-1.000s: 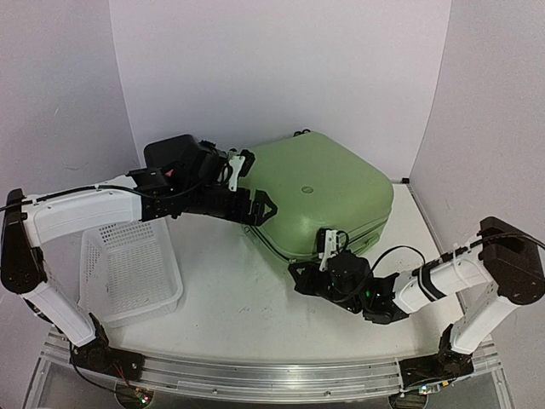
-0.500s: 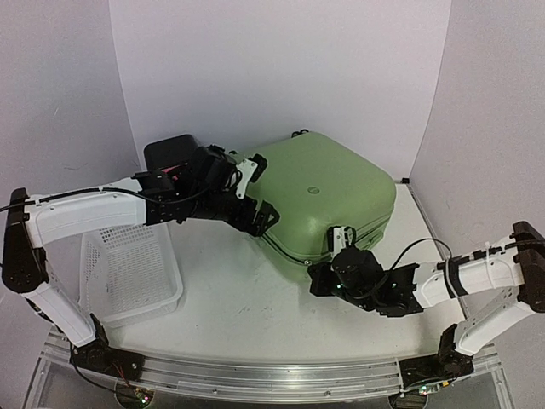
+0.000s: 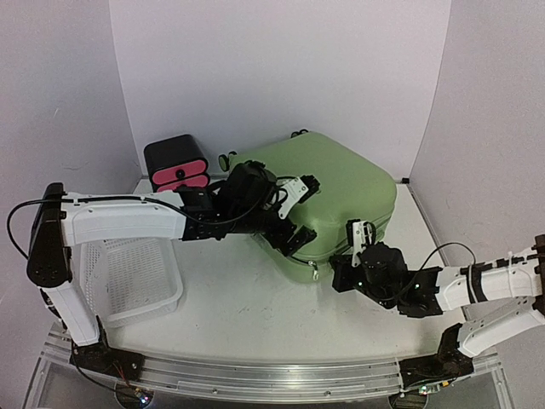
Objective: Open, take out, and arrange the luggage
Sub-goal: Unzip the zipper of the luggage.
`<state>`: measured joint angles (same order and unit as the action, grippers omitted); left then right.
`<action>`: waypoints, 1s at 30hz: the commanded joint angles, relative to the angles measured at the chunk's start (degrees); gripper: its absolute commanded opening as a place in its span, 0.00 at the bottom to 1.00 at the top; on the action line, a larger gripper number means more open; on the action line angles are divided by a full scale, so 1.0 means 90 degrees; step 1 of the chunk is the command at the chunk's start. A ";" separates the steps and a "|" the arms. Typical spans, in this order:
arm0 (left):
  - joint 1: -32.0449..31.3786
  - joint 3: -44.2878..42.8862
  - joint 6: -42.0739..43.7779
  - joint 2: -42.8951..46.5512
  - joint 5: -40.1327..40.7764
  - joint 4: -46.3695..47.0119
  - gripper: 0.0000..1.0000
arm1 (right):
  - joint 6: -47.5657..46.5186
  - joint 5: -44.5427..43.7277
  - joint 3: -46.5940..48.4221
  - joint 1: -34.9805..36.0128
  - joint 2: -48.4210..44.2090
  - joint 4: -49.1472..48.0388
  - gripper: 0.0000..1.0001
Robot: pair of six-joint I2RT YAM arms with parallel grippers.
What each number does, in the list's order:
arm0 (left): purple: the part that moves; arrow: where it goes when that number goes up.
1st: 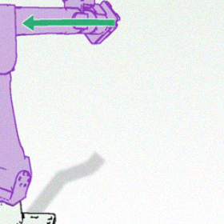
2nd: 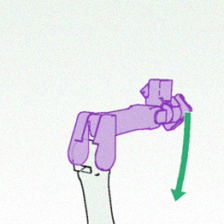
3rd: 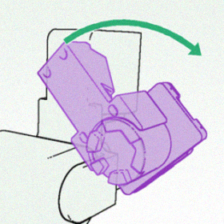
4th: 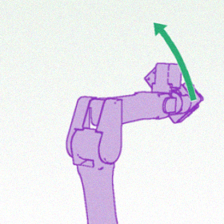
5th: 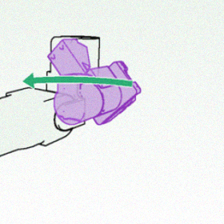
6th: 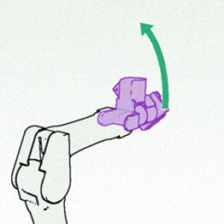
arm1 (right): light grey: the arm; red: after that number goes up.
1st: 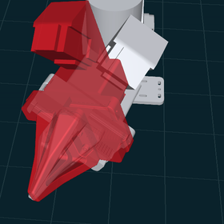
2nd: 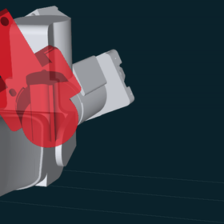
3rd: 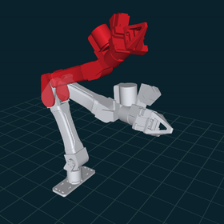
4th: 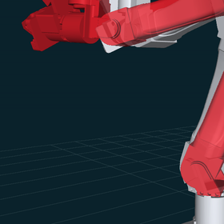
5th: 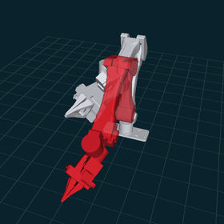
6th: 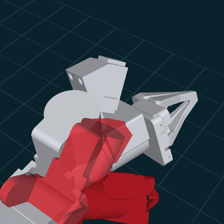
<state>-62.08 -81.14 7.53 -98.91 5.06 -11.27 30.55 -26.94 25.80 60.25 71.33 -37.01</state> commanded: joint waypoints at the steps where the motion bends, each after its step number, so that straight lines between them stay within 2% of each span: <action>1: 0.0061 -0.0772 0.0086 -0.0470 -0.0114 0.0784 0.99 | -0.0247 -0.0252 -0.0175 -0.0048 -0.0191 -0.0759 0.00; 8: 0.0061 -0.1504 0.0112 -0.1344 -0.0117 0.0773 1.00 | -0.0133 -0.0093 -0.0309 -0.0046 0.0046 -0.1369 0.00; 10: 0.0060 -0.1592 0.0179 -0.1445 -0.0112 0.0778 0.99 | -0.0111 0.0300 -0.0355 -0.0045 0.0110 -0.1609 0.19; 12: 0.0057 -0.1667 0.0201 -0.1517 -0.0131 0.0764 0.99 | 0.0090 0.0703 -0.0393 -0.0047 0.0237 -0.1810 0.26; 19: -0.0001 -0.1682 0.0604 -0.1601 0.0202 0.0702 0.99 | 0.0885 0.1098 -0.0758 -0.0047 0.0380 -0.2455 0.30; 24: -0.0178 -0.1681 0.1198 -0.1558 0.0841 0.0568 0.99 | 0.1137 0.1281 -0.0783 -0.0047 0.0596 -0.2688 0.31; 30: -0.0201 -0.1687 0.1194 -0.1502 0.1064 0.0350 0.99 | 0.1373 0.1369 -0.0759 -0.0045 0.0995 -0.3203 0.31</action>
<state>-63.94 -94.87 16.78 -112.60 11.38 -6.15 40.45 -15.42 18.65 59.70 78.48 -59.42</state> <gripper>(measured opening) 0.994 0.307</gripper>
